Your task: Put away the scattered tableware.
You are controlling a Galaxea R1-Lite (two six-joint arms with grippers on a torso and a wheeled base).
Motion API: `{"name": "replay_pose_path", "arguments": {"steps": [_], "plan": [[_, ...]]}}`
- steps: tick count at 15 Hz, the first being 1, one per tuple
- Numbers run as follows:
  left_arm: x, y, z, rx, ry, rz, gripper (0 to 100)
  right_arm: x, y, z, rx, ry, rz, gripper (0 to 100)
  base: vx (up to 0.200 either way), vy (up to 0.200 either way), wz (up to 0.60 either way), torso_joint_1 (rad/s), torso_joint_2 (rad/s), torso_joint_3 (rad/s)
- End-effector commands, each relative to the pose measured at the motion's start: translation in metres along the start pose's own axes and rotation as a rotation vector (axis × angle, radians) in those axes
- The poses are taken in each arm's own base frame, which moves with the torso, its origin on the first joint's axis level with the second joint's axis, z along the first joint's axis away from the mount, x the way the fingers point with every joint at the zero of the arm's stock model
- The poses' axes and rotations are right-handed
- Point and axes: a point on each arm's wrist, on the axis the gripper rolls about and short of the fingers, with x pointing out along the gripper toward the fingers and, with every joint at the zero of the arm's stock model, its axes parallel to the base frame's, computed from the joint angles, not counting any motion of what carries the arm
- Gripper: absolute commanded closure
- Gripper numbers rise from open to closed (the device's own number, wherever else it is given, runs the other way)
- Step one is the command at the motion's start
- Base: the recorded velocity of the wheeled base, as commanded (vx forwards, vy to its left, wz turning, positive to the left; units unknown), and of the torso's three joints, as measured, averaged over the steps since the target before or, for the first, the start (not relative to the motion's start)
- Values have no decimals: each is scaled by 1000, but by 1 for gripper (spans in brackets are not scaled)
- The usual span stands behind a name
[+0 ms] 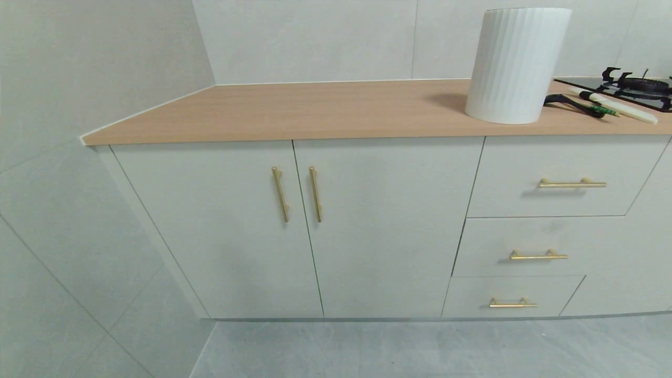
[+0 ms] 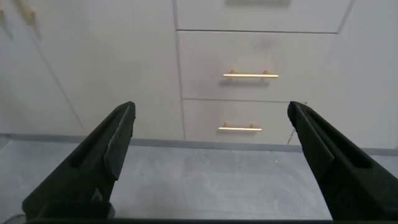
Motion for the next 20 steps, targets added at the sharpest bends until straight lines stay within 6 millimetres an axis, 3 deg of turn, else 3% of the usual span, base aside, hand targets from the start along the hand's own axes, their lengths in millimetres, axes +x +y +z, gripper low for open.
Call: {"name": "replay_pose_path", "arguments": {"steps": [1,14,20], "plan": [[0,0,0,-1,2,0,0,0,0,0,-1,1,-1,0,0,-200,0,7,-2,7],[0,0,0,-1,2,0,0,0,0,0,7,1,-4,0,0,-200,0,2,2,1],[0,0,0,-1,2,0,0,0,0,0,7,1,-4,0,0,0,0,0,0,0]]}}
